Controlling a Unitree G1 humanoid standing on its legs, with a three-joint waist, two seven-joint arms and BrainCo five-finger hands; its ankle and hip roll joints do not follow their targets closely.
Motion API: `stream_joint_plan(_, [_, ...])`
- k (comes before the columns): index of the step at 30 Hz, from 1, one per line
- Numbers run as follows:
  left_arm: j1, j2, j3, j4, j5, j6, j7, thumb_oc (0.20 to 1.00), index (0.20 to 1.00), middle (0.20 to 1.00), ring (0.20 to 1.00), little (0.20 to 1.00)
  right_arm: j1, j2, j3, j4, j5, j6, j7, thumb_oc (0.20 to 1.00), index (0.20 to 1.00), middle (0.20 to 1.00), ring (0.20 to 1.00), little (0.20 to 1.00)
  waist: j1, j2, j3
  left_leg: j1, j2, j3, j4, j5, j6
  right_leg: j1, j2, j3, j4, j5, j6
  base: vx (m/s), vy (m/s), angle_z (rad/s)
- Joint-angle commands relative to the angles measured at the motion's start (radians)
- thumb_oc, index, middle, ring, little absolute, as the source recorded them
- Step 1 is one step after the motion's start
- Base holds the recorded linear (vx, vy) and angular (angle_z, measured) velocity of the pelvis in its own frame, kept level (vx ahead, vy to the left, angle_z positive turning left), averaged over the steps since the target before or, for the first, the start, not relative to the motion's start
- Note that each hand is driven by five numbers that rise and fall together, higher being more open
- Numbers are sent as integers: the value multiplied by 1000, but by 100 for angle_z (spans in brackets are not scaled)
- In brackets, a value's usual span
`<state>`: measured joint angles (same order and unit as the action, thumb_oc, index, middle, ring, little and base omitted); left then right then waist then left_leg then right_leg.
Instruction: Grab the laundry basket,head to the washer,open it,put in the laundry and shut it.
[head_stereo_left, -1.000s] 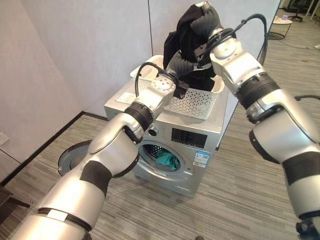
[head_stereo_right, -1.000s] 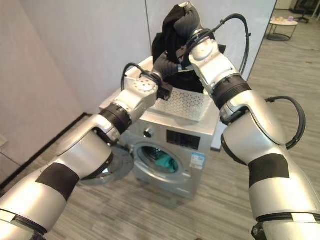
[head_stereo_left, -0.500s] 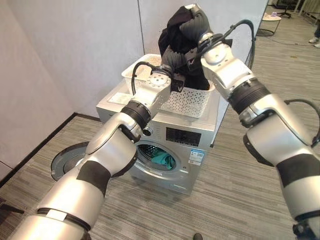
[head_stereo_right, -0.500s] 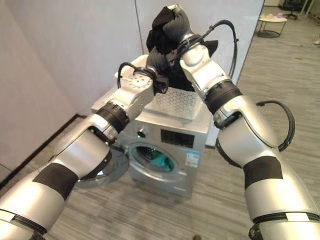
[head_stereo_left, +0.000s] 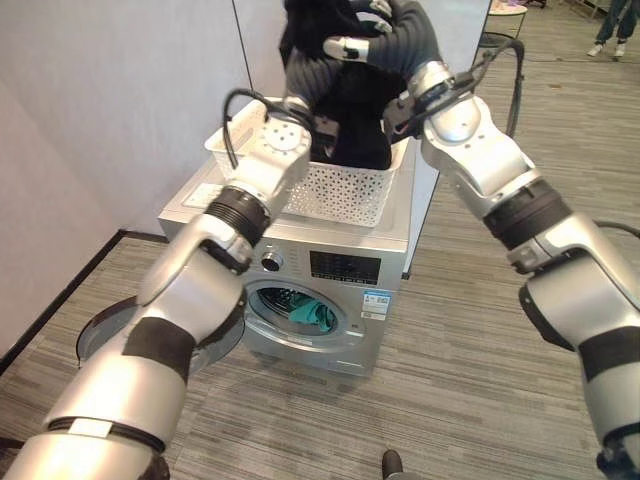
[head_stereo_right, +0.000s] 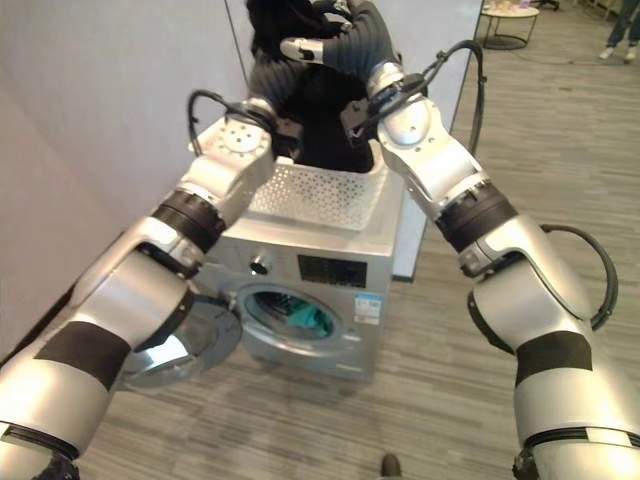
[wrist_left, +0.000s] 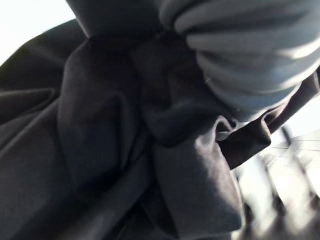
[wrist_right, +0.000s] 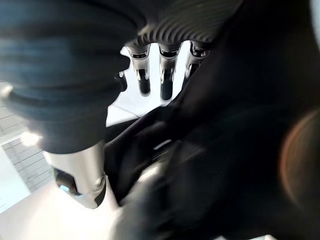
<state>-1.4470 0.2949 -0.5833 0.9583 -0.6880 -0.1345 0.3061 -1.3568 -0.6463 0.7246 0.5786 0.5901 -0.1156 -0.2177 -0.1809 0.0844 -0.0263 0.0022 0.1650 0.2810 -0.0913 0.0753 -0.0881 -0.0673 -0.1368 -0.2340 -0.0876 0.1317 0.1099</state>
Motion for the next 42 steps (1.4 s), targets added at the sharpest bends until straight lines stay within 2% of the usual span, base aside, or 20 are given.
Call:
stream_joint_plan(1, [-116, 64, 15, 41, 60, -110, 44, 200, 200, 200, 200, 200, -106, -29, -29, 145, -17, -73, -34, 1000, 1000, 1000, 1000, 1000, 7, -26, -7, 15, 16, -38, 4, -14, -51, 64, 0, -21, 16, -101, 36, 0, 0, 0])
stream_joint_plan(6, [-73, 241, 52, -114, 124, -139, 72, 200, 200, 200, 200, 200, 49, -277, -160, 0, -121, -83, -71, 1000, 1000, 1000, 1000, 1000, 2, -17, -12, 20, 13, -33, 4, -26, -47, 70, -5, -22, 14, -101, 41, 16, 15, -2])
stream_joint_plan(7, [-28, 307, 91, -200, 160, -149, 81, 200, 200, 200, 200, 200, 176, -366, -251, -70, -177, -81, -73, 1000, 1000, 1000, 1000, 1000, 1, -11, -11, 24, 12, -34, 4, -30, -44, 76, -6, -25, 13, -102, 43, 0, 0, 0])
stream_joint_plan(8, [-22, 305, 89, -207, 162, -146, 82, 200, 200, 200, 200, 200, 196, -368, -267, -82, -181, -79, -74, 1000, 1000, 1000, 1000, 1000, 3, -14, -15, 23, 12, -35, 4, -30, -44, 76, -6, -26, 12, -102, 43, 35, 6, 1])
stream_joint_plan(12, [86, 429, 186, -369, 231, -157, 94, 200, 200, 200, 200, 200, 552, -497, -539, -192, -301, -66, -78, 1000, 1000, 1000, 1000, 1000, -2, -6, -15, 28, 10, -40, 4, -41, -42, 87, -8, -33, 10, -109, 47, 15, -2, 2])
stream_joint_plan(15, [136, 499, 233, -452, 275, -153, 102, 200, 200, 200, 200, 200, 862, -524, -766, -221, -383, -43, -71, 1000, 1000, 1000, 1000, 1000, 2, -13, -23, 23, 9, -48, 4, -40, -39, 90, -11, -45, 7, -106, 48, 8, -2, 2])
stream_joint_plan(17, [157, 555, 271, -501, 308, -150, 109, 200, 200, 200, 200, 200, 1074, -483, -899, -188, -430, -20, -70, 1000, 1000, 1000, 1000, 1000, 11, -18, -24, 18, 7, -57, 4, -38, -38, 95, -11, -59, 6, -108, 49, 11, -25, 15])
stream_joint_plan(18, [160, 552, 271, -505, 309, -148, 109, 200, 200, 200, 200, 200, 1088, -481, -911, -194, -431, -20, -70, 1000, 1000, 1000, 1000, 1000, 13, -20, -26, 18, 7, -58, 4, -38, -38, 95, -12, -61, 5, -108, 49, 5, -30, 22])
stream_joint_plan(20, [239, 598, 345, -589, 339, -148, 116, 200, 200, 200, 200, 200, 1262, -385, -987, -190, -475, 11, -49, 1000, 1000, 1000, 1000, 1000, 29, -30, -21, 13, 7, -69, 4, -36, -37, 103, -13, -75, 4, -112, 48, 9, -28, 11])
stream_joint_plan(24, [381, 607, 439, -676, 374, -141, 107, 200, 200, 200, 200, 200, 1401, -289, -999, -184, -508, 34, -9, 1000, 1000, 1000, 1000, 1000, 47, -40, -24, 8, 4, -81, 4, -32, -35, 108, -13, -91, 3, -115, 44, 10, -26, 16])
stream_joint_plan(26, [604, 588, 598, -816, 490, -134, 126, 200, 200, 200, 200, 200, 1493, -174, -994, -166, -502, 40, 39, 1000, 1000, 1000, 1000, 1000, 70, -62, -12, 9, 4, -92, 4, -37, -36, 117, -12, -99, 4, -124, 40, 4, -36, 13])
stream_joint_plan(27, [623, 583, 612, -832, 495, -129, 126, 200, 200, 200, 200, 200, 1495, -178, -992, -169, -502, 40, 40, 1000, 1000, 1000, 1000, 1000, 67, -59, -15, 7, 3, -91, 4, -32, -35, 115, -13, -99, 3, -120, 39, 4, -23, 19])
stream_joint_plan(28, [821, 513, 754, -928, 574, -128, 140, 200, 200, 200, 200, 200, 1554, -105, -984, -169, -521, 47, 69, 1000, 1000, 1000, 1000, 1000, 85, -73, -7, 8, 4, -97, 4, -37, -36, 122, -12, -104, 4, -128, 35, 12, -17, 20])
stream_joint_plan(29, [915, 470, 814, -965, 614, -129, 153, 200, 200, 200, 200, 200, 1571, -71, -964, -137, -516, 45, 84, 1000, 1000, 1000, 1000, 1000, 92, -76, -7, 8, 3, -99, 4, -38, -36, 124, -12, -107, 3, -130, 33, 13, -17, 16])
stream_joint_plan(35, [1200, 351, 966, -1049, 749, -114, 193, 200, 200, 200, 200, 200, 1565, 55, -869, 41, -488, 33, 119, 1000, 1000, 1000, 1000, 1000, 124, -89, 4, 1, 5, -111, 4, -36, -38, 127, -12, -122, 3, -131, 27, -1, -11, 14])
stream_joint_plan(36, [1306, 286, 998, -1063, 710, -130, 168, 200, 200, 200, 200, 200, 1572, 100, -841, 96, -479, 34, 133, 1000, 1000, 1000, 1000, 1000, 139, -95, 10, -1, 5, -114, 4, -35, -37, 129, -11, -128, 3, -130, 25, 3, -5, 16])
stream_joint_plan(38, [1359, 260, 1006, -1063, 684, -136, 149, 200, 200, 200, 200, 200, 1576, 116, -833, 121, -473, 33, 140, 1000, 1000, 1000, 1000, 1000, 143, -97, 11, -2, 4, -115, 4, -34, -36, 128, -11, -130, 3, -129, 24, -7, 2, 9])
stream_joint_plan(40, [1467, 190, 1001, -1054, 579, -157, 84, 200, 200, 200, 200, 200, 1579, 153, -803, 205, -467, 35, 152, 1000, 1000, 1000, 1000, 1000, 157, -100, 17, -8, 3, -118, 4, -29, -32, 128, -12, -136, 1, -125, 20, -18, 6, 16])
stream_joint_plan(41, [1575, 108, 959, -1028, 456, -160, 1, 200, 200, 200, 200, 200, 1589, 199, -778, 271, -465, 43, 170, 1000, 1000, 1000, 1000, 1000, 169, -103, 29, -9, 3, -123, 4, -33, -29, 130, -12, -141, 3, -128, 19, -25, 8, 16])
stream_joint_plan(42, [1578, 108, 960, -1029, 454, -161, -2, 200, 200, 200, 200, 200, 1589, 199, -777, 273, -465, 41, 170, 1000, 1000, 1000, 1000, 1000, 168, -103, 26, -13, 2, -123, 4, -29, -28, 128, -13, -142, 1, -125, 18, -16, 10, 11])
